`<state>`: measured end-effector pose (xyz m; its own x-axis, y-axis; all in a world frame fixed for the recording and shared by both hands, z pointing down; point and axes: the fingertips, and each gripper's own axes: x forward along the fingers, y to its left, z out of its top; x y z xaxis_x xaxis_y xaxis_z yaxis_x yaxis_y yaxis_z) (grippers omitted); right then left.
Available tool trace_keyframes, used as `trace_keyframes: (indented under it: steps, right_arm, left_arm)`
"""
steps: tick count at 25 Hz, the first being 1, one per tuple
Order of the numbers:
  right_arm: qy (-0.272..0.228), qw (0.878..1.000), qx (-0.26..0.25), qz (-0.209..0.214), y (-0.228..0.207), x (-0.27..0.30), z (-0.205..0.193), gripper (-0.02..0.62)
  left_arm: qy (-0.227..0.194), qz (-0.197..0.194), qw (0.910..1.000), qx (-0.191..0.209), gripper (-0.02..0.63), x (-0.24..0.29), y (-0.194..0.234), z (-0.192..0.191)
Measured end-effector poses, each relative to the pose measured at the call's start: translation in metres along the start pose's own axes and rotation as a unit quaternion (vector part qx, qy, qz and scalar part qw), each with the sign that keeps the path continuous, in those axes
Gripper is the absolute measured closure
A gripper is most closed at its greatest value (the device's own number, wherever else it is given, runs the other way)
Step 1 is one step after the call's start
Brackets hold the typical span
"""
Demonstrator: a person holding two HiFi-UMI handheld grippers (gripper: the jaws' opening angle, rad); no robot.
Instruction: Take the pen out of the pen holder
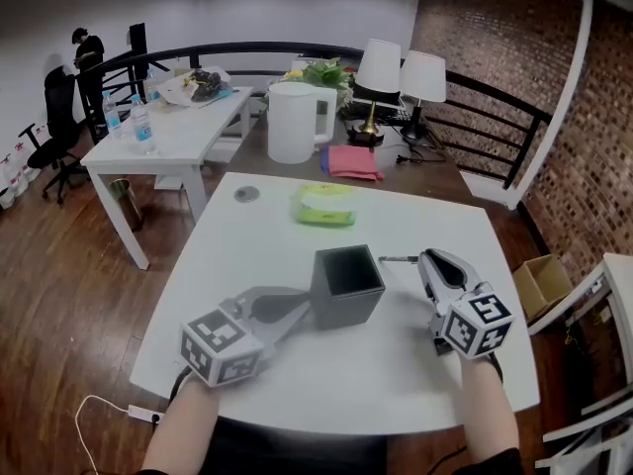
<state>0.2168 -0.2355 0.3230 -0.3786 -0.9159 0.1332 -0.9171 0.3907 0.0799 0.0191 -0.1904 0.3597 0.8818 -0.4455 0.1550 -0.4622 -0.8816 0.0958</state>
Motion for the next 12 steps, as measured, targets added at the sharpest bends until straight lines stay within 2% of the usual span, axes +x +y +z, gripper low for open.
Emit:
trace_keyframes:
  steps: [5, 10, 12]
  right_arm:
    - [0.063, 0.998, -0.002, 0.010, 0.010, 0.007, -0.038, 0.541]
    - [0.097, 0.992, 0.073, 0.040, 0.006, 0.014, -0.055, 0.537]
    - [0.098, 0.990, 0.094, 0.043, 0.002, 0.013, -0.057, 0.512]
  left_arm:
    - [-0.001, 0.001, 1.0000, 0.001, 0.606, -0.001, 0.000, 0.000]
    - [0.000, 0.001, 1.0000, 0.001, 0.606, 0.001, 0.001, 0.000]
    - [0.000, 0.001, 1.0000, 0.002, 0.606, 0.001, 0.001, 0.000]
